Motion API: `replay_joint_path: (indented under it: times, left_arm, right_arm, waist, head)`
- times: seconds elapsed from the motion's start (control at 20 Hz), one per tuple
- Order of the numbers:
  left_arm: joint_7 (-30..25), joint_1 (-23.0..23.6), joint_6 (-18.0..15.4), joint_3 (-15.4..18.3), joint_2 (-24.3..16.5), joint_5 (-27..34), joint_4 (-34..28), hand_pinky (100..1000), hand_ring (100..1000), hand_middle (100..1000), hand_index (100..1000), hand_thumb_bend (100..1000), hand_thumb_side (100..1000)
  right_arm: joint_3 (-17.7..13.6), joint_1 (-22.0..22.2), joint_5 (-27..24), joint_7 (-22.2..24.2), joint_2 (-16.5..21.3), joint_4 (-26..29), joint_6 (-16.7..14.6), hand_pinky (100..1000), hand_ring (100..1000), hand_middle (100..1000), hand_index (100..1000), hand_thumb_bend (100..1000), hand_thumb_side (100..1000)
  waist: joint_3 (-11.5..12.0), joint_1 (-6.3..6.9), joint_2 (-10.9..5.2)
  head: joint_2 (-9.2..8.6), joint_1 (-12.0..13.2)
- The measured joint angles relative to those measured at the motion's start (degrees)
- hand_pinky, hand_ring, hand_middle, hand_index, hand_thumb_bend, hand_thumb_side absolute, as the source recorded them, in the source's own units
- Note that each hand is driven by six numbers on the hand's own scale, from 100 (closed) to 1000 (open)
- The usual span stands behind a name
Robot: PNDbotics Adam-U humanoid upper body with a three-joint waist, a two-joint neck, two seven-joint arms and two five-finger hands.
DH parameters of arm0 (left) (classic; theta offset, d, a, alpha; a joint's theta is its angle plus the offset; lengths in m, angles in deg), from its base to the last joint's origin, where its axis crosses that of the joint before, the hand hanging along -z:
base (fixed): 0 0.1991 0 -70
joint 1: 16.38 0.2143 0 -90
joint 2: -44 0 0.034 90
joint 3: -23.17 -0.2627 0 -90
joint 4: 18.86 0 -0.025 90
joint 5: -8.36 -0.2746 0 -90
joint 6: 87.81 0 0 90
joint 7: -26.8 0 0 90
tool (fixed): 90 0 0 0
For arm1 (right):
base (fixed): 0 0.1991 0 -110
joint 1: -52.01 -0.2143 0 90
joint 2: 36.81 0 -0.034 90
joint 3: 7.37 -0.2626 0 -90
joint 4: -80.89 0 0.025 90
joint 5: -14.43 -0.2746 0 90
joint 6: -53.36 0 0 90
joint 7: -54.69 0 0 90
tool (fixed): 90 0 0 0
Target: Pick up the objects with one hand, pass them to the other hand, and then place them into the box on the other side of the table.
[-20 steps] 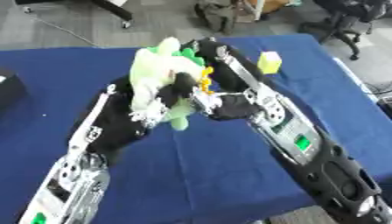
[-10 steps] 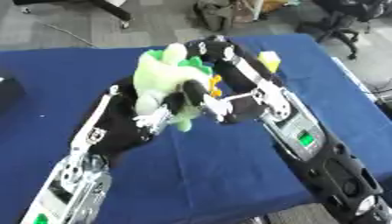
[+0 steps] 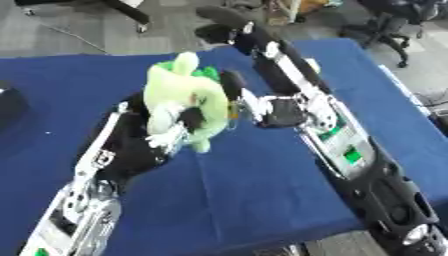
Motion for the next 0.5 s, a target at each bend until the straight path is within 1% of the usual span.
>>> replay_joint_path:
  times: [0.2, 0.25, 0.3, 0.35, 0.4, 0.45, 0.5]
  left_arm:
    - [0.11, 0.39, -0.21, 0.26, -0.55, -0.38, 0.08, 631, 285, 129, 286, 177, 100]
    - [0.29, 0.39, -0.36, 0.56, -0.92, -0.54, 0.09, 632, 287, 134, 290, 175, 100]
    - [0.58, 0.32, -0.52, 1.03, -1.48, -0.82, 0.07, 632, 288, 137, 292, 174, 100]
    - [1.0, 0.1, -0.63, 1.64, -2.27, -1.19, -0.02, 633, 290, 140, 295, 174, 100]
    - [1.55, -0.36, -0.68, 2.45, -3.38, -1.69, -0.28, 634, 298, 153, 305, 174, 100]
    - [2.24, -0.99, -0.63, 3.38, -4.75, -2.42, -0.67, 634, 301, 157, 309, 175, 100]
    - [3.14, -2.0, -0.42, 4.65, -6.68, -3.52, -1.22, 633, 306, 166, 315, 180, 100]
  right_arm:
    - [-0.44, 0.03, 1.02, -4.76, -0.13, 0.0, 2.09, 817, 808, 880, 931, 100, 633]
    - [-0.58, 0.03, 1.31, -5.58, -0.28, 0.0, 2.29, 816, 804, 877, 926, 100, 609]
    - [-0.8, 0.04, 1.59, -6.17, -0.5, 0.0, 2.36, 814, 800, 873, 924, 100, 608]
    - [-0.98, 0.05, 1.92, -6.59, -0.58, 0.0, 2.33, 811, 796, 868, 923, 100, 615]
    - [-1.17, 0.05, 2.17, -6.8, -0.66, 0.0, 2.22, 808, 785, 856, 921, 100, 612]
    - [-1.34, 0.04, 2.42, -6.92, -0.78, 0.0, 2.09, 807, 782, 854, 922, 100, 621]
    - [-1.53, -0.01, 2.61, -6.99, -0.98, 0.0, 1.95, 807, 777, 851, 923, 100, 621]
  waist:
    - [-0.01, 0.0, 0.0]
    - [-0.12, 0.02, 0.0]
    - [-0.32, 0.07, 0.0]
    - [-0.47, 0.16, 0.0]
    - [-0.64, 0.29, 0.0]
    - [-0.84, 0.42, 0.03]
    - [-1.06, 0.53, 0.16]
  head:
    - [0.0, 0.14]
    - [0.0, 0.59]
    - [0.0, 1.43]
    - [0.0, 2.85]
    - [-0.11, 4.78]
    - [-0.65, 7.29]
    - [-1.61, 10.23]
